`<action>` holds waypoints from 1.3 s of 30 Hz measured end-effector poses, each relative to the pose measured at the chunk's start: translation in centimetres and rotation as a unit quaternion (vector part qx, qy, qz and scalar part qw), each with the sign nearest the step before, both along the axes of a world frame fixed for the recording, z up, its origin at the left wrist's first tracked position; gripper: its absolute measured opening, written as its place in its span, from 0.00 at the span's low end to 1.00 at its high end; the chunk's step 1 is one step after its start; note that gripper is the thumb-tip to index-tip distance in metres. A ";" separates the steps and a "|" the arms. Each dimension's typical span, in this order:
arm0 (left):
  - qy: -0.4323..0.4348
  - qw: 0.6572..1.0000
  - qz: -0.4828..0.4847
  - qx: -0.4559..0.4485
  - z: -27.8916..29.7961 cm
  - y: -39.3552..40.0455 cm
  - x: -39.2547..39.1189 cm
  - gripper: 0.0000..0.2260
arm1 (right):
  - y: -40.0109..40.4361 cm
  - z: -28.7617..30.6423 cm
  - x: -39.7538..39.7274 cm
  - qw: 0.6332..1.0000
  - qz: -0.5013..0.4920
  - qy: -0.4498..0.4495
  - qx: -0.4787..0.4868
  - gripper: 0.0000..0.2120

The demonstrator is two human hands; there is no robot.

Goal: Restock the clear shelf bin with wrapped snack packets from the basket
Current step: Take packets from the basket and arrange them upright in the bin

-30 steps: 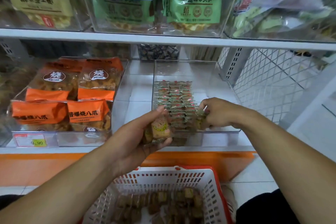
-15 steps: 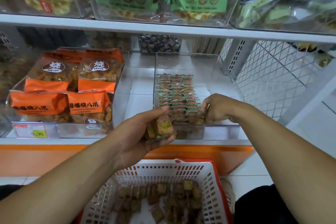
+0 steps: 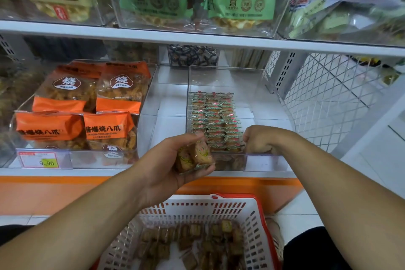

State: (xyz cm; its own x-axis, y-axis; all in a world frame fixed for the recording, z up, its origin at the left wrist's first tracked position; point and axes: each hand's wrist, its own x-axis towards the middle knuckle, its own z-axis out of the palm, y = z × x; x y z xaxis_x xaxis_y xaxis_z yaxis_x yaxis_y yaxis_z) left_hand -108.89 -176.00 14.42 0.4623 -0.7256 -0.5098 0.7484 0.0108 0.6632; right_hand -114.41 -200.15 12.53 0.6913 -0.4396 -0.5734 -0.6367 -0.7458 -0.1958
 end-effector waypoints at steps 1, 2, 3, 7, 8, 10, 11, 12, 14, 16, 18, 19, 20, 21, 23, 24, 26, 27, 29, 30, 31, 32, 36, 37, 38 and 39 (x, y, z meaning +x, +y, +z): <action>0.000 1.000 0.002 0.000 0.0 0.0 0.0 0.13 | 0.0 -0.1 0.0 1.000 -0.001 -0.001 -0.003 0.08; 0.000 1.000 0.002 -0.001 0.0 0.0 0.0 0.14 | 0.1 -0.1 -0.1 1.000 0.017 0.005 -0.009 0.08; -0.001 1.000 0.004 -0.002 0.0 0.0 0.0 0.15 | 0.2 0.2 -0.3 0.999 0.039 0.018 -0.018 0.11; 0.000 1.000 0.007 -0.027 0.0 0.1 0.1 0.26 | 0.5 2.5 -0.8 0.999 0.029 -0.005 -0.042 0.13; 0.002 0.999 0.006 -0.037 0.0 0.2 0.1 0.27 | 0.7 3.3 -1.1 0.996 0.017 -0.070 -0.056 0.10; 0.007 0.998 0.003 -0.056 -0.1 0.4 0.3 0.25 | 1.6 4.3 -2.0 0.960 -0.063 -0.263 0.076 0.12; 0.005 0.998 0.002 -0.065 -0.2 0.4 0.4 0.23 | 2.6 4.8 -2.7 0.926 -0.080 -0.318 0.187 0.16; -0.001 0.997 0.003 -0.071 -0.3 0.4 0.4 0.22 | 3.9 5.2 -3.2 0.900 -0.077 -0.327 0.276 0.21; -0.030 0.997 0.011 -0.076 -0.4 0.3 0.4 0.20 | 6.3 5.4 -4.1 0.879 -0.053 -0.312 0.357 0.25; -0.068 0.995 0.024 -0.076 -0.5 0.0 0.3 0.20 | 7.4 5.0 -4.2 0.874 -0.051 -0.328 0.353 0.24; -0.096 0.992 0.032 -0.072 -0.7 0.0 0.2 0.22 | 7.4 4.9 -4.3 0.859 -0.089 -0.343 0.369 0.21; -0.106 0.991 0.034 -0.069 -0.8 0.0 0.1 0.22 | 7.3 5.0 -4.3 0.848 -0.113 -0.343 0.388 0.20; -0.111 0.991 0.035 -0.067 -0.9 0.0 0.0 0.22 | 7.3 5.1 -4.4 0.832 -0.137 -0.344 0.413 0.19; -0.110 0.991 0.034 -0.063 -0.9 0.0 0.0 0.22 | 7.2 5.2 -4.4 0.813 -0.159 -0.351 0.436 0.18; -0.089 0.995 0.030 -0.043 -0.8 -0.2 -0.2 0.21 | 6.8 5.5 -4.4 0.775 -0.194 -0.372 0.472 0.16; -0.076 0.996 0.027 -0.030 -0.8 -0.2 -0.2 0.19 | 6.5 5.6 -4.4 0.755 -0.204 -0.378 0.495 0.16; -0.036 0.998 0.022 -0.037 -0.7 -0.2 0.0 0.16 | 6.4 5.8 -4.5 0.732 -0.199 -0.360 0.543 0.17; -0.015 0.998 0.015 -0.063 -0.6 -0.1 0.2 0.16 | 6.5 5.8 -4.6 0.734 -0.186 -0.345 0.555 0.17; 0.005 0.994 0.005 -0.111 -0.4 0.1 0.4 0.19 | 6.9 5.3 -4.7 0.749 -0.179 -0.326 0.548 0.18; 0.003 0.993 0.005 -0.118 -0.4 0.2 0.5 0.21 | 7.1 5.1 -4.7 0.757 -0.185 -0.320 0.539 0.18; -0.008 0.993 0.007 -0.118 -0.5 0.1 0.5 0.22 | 7.2 4.9 -4.7 0.762 -0.189 -0.314 0.534 0.18; -0.023 0.993 0.007 -0.115 -0.5 0.0 0.5 0.21 | 7.2 4.8 -4.7 0.763 -0.190 -0.311 0.534 0.18; -0.110 0.992 0.011 -0.067 -1.6 0.1 0.0 0.14 | 6.1 4.9 -4.7 0.780 -0.174 -0.348 0.490 0.16; -0.126 0.991 0.018 -0.049 -1.9 0.2 0.0 0.13 | 5.5 4.9 -4.6 0.782 -0.180 -0.366 0.472 0.15; -0.135 0.990 0.026 -0.034 -2.1 0.2 0.0 0.12 | 4.8 4.7 -4.5 0.790 -0.183 -0.386 0.441 0.13; -0.137 0.990 0.036 -0.023 -2.2 0.2 0.0 0.11 | 3.8 4.5 -4.4 0.811 -0.177 -0.408 0.380 0.11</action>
State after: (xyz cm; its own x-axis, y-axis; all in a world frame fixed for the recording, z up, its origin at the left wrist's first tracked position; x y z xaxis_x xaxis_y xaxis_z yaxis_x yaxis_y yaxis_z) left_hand -108.88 -175.79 12.19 0.6296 -0.7053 -0.3258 0.5375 0.0926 0.8382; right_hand -118.80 -196.34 16.99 0.8847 -0.4273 -0.1862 -0.2111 -0.0110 -0.9774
